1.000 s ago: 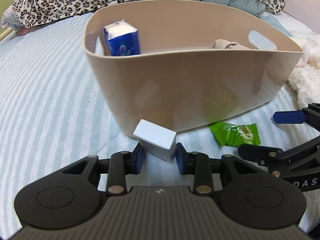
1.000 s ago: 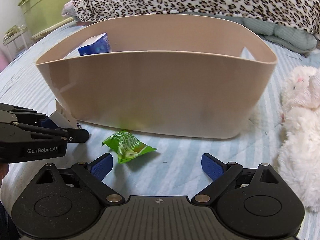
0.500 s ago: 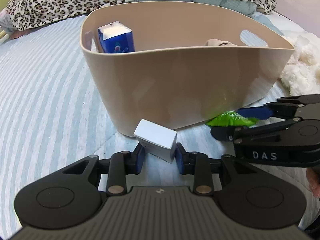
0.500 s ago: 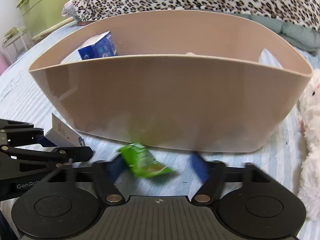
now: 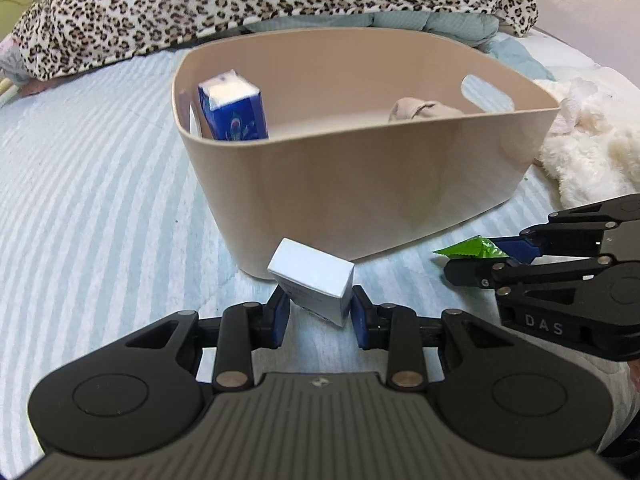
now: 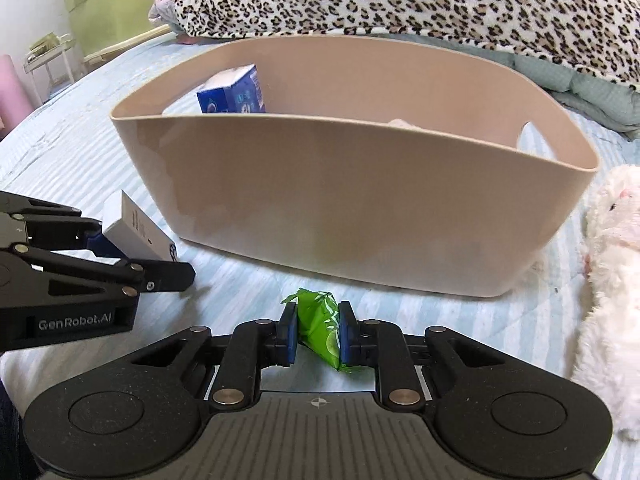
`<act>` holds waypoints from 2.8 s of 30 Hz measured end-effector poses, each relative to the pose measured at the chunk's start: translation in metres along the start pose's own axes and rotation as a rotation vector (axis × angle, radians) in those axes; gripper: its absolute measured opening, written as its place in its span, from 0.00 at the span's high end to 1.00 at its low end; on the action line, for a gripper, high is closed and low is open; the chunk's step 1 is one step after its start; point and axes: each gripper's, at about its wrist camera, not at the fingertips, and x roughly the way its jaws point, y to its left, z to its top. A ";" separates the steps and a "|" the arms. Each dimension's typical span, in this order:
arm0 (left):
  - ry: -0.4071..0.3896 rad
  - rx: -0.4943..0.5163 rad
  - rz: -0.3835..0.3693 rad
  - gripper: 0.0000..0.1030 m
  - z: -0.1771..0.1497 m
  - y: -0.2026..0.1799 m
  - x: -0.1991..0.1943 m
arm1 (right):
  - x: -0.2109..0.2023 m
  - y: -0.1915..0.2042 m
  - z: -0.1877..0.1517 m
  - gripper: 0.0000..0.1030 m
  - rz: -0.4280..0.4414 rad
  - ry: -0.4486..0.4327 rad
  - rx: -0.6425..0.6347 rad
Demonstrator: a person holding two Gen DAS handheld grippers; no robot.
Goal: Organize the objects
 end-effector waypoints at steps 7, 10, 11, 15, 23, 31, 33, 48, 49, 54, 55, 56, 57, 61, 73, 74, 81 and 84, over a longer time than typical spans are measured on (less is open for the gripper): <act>-0.069 0.035 -0.012 0.67 0.011 -0.010 -0.028 | -0.040 -0.004 0.003 0.82 -0.015 -0.089 0.001; -0.102 0.037 -0.022 0.67 0.015 -0.013 -0.043 | -0.061 -0.006 0.011 0.82 -0.023 -0.147 0.004; -0.113 0.036 -0.023 0.67 0.018 -0.015 -0.047 | -0.066 -0.006 0.014 0.82 -0.026 -0.162 0.006; -0.157 0.031 -0.032 0.67 0.033 -0.019 -0.062 | -0.087 -0.009 0.030 0.82 -0.036 -0.237 0.020; -0.242 0.041 -0.001 0.67 0.068 -0.023 -0.070 | -0.105 -0.022 0.063 0.82 -0.064 -0.346 0.071; -0.193 0.011 0.045 0.67 0.099 -0.015 -0.034 | -0.087 -0.039 0.091 0.82 -0.062 -0.347 0.131; -0.168 0.009 0.058 0.67 0.103 -0.015 -0.022 | -0.078 -0.042 0.095 0.82 -0.067 -0.332 0.144; 0.000 -0.039 0.116 0.30 0.099 -0.008 0.024 | -0.032 -0.050 0.091 0.54 -0.062 -0.183 0.180; -0.007 -0.037 0.116 0.29 0.099 -0.008 0.020 | -0.036 -0.050 0.090 0.49 -0.068 -0.190 0.179; -0.008 -0.026 0.108 0.18 0.102 -0.012 0.006 | -0.052 -0.047 0.091 0.30 -0.086 -0.209 0.164; -0.010 -0.026 0.105 0.17 0.101 -0.012 0.003 | -0.056 -0.046 0.090 0.28 -0.090 -0.214 0.163; -0.012 -0.026 0.105 0.16 0.101 -0.014 0.000 | -0.059 -0.046 0.091 0.25 -0.093 -0.218 0.163; -0.013 -0.027 0.106 0.14 0.101 -0.014 -0.003 | -0.062 -0.046 0.091 0.24 -0.095 -0.220 0.165; -0.022 -0.027 0.119 0.13 0.098 -0.015 -0.014 | -0.078 -0.043 0.088 0.20 -0.104 -0.226 0.164; -0.051 -0.032 0.139 0.13 0.082 -0.014 -0.050 | -0.122 -0.029 0.070 0.04 -0.123 -0.244 0.159; -0.054 -0.035 0.136 0.13 0.080 -0.013 -0.054 | -0.125 -0.027 0.068 0.03 -0.123 -0.243 0.160; -0.070 -0.032 0.156 0.13 0.067 -0.011 -0.076 | -0.136 -0.014 0.053 0.02 -0.148 -0.238 0.141; -0.074 -0.028 0.156 0.13 0.061 -0.012 -0.086 | -0.140 -0.009 0.048 0.02 -0.149 -0.232 0.138</act>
